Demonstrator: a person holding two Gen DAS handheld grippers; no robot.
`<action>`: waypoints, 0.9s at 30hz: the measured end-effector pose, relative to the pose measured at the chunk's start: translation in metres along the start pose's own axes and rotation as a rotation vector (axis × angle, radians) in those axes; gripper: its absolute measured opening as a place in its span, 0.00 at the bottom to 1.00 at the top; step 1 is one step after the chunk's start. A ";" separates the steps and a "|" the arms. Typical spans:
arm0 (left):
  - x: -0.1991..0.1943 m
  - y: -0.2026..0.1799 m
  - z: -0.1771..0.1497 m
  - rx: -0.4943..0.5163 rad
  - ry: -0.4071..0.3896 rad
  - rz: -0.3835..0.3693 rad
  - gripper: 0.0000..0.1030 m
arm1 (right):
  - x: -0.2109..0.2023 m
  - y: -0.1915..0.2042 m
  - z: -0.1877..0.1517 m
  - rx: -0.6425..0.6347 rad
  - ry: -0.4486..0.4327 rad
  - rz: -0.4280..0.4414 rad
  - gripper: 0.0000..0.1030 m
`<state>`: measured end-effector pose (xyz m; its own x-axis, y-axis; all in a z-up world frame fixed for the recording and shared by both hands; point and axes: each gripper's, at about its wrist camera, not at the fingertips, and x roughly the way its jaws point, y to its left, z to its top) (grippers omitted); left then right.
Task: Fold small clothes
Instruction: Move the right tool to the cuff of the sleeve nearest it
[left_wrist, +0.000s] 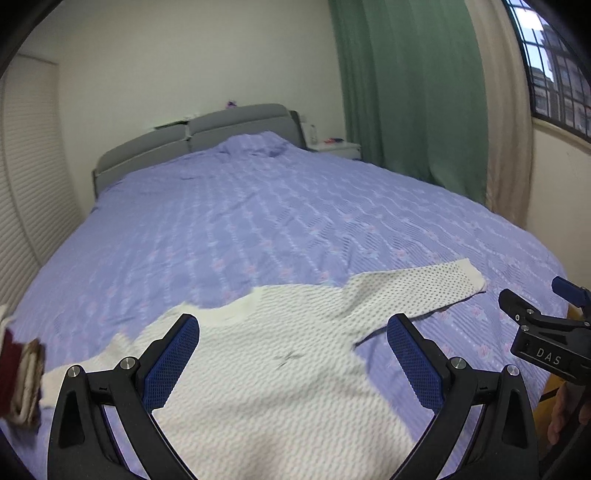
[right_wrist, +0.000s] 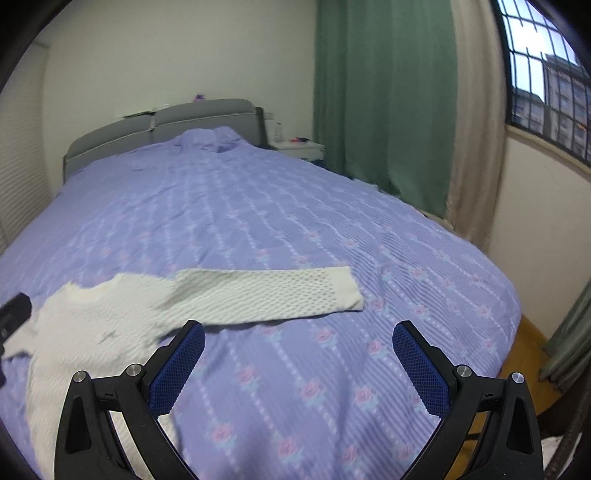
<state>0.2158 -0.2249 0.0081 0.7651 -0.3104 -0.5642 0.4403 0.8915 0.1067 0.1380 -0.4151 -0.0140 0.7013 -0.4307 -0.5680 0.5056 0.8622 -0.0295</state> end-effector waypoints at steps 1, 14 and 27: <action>0.009 -0.005 0.003 0.005 0.012 -0.008 1.00 | 0.008 -0.004 0.001 0.016 0.002 0.002 1.00; 0.105 -0.058 0.022 0.079 0.118 -0.058 1.00 | 0.101 -0.053 0.003 0.256 0.072 0.044 0.91; 0.138 -0.093 0.025 0.125 0.138 -0.074 1.00 | 0.168 -0.068 -0.019 0.406 0.199 0.150 0.59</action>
<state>0.2920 -0.3585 -0.0594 0.6603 -0.3178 -0.6804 0.5547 0.8171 0.1567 0.2122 -0.5416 -0.1230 0.6917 -0.2158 -0.6892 0.5894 0.7202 0.3660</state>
